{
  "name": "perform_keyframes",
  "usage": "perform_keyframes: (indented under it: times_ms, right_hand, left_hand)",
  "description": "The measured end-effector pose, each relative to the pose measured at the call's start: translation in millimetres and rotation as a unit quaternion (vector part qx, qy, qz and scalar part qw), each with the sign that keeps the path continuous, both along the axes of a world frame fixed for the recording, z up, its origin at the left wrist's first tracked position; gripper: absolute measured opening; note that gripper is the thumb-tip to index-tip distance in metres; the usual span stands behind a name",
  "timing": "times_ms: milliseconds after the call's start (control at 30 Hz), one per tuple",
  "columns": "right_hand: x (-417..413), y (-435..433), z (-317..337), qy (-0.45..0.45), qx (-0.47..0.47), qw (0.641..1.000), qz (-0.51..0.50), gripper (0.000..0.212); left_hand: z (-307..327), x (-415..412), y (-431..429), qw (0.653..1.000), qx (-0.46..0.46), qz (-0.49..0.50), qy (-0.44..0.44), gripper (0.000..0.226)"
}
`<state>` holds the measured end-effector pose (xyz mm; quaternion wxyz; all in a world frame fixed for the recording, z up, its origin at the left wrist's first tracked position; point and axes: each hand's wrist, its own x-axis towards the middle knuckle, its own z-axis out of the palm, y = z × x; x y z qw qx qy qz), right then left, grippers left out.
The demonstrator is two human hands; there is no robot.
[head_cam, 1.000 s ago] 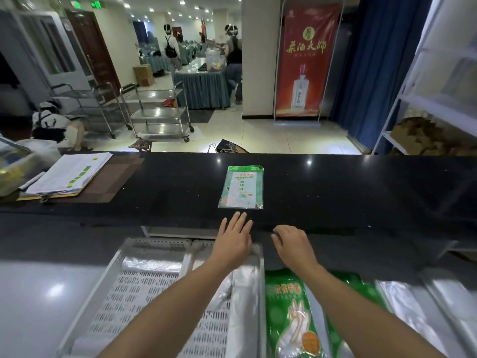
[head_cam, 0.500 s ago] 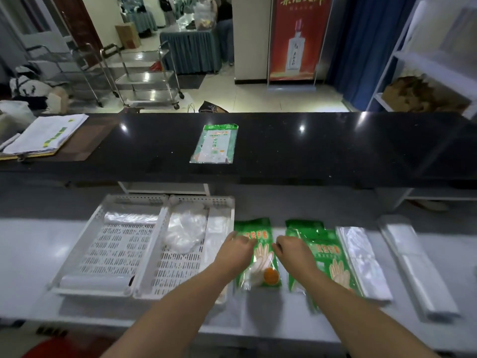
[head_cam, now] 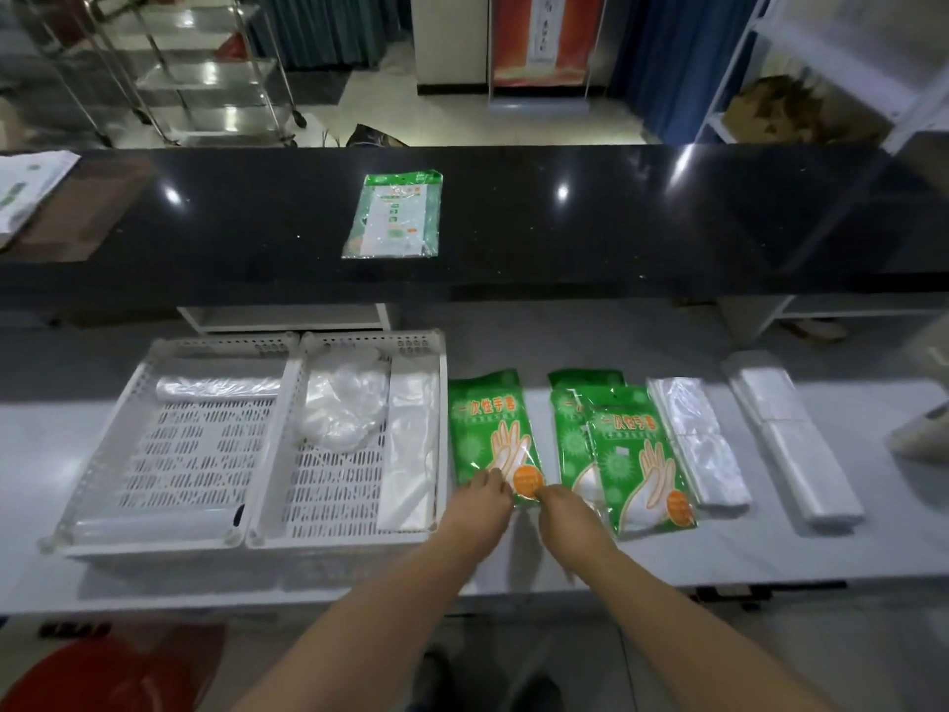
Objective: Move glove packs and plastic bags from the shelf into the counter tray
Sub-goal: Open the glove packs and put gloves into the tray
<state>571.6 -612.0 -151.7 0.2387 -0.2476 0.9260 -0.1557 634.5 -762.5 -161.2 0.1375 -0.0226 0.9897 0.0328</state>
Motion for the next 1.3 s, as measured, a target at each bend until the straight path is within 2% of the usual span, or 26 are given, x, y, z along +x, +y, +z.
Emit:
perform_keyframes:
  times_ms: [167,233,333,433,567,667,733,900,1000,1067,1167,1300]
  right_hand:
    - [3,-12,-4,-0.026,-0.045,0.996,-0.072,0.044]
    - [1,-19,-2,-0.035,-0.079,0.989,-0.123,0.038]
    - [-6,-31,4,-0.078,-0.107,0.965,-0.225,0.044]
    - [-17,-40,9,-0.127,-0.096,0.943,-0.291,0.05]
    - [-34,-44,16,-0.158,-0.07,0.937,-0.304,0.018]
    - [-45,-43,36,-0.116,-0.131,0.925,-0.338,0.012]
    - [-56,-42,55,-0.051,-0.171,0.92,-0.349,0.021]
    - [-77,-42,93,0.119,-0.215,0.926,-0.287,0.019]
    - [-76,-42,97,0.238,-0.223,0.928,-0.183,0.017]
    - [-70,-42,90,0.31,-0.18,0.93,-0.087,0.017]
    - [-51,-48,74,0.343,-0.088,0.935,0.019,0.024]
    - [-24,-55,45,0.325,-0.019,0.941,0.089,0.033]
  left_hand:
    - [5,-4,1,1.0,-0.01,0.007,-0.004,0.035]
    - [9,-6,1,1.0,0.007,0.016,-0.016,0.033]
    - [15,-6,0,0.998,0.042,0.033,-0.032,0.034]
    - [20,-5,-2,0.996,0.069,0.037,-0.03,0.038]
    - [25,-6,-7,0.994,0.102,0.026,-0.028,0.04]
    - [27,-13,-12,0.991,0.129,0.012,-0.028,0.058]
    - [34,-23,-16,0.992,0.12,0.001,-0.039,0.064]
    - [57,-50,-26,0.998,0.05,0.013,-0.027,0.066]
    - [72,-64,-33,1.0,0.015,0.022,0.007,0.07]
    - [77,-68,-41,0.999,-0.005,0.029,0.026,0.072]
    - [77,-62,-56,0.999,-0.022,0.041,0.025,0.076]
    - [72,-47,-67,0.998,-0.057,0.039,-0.002,0.071]
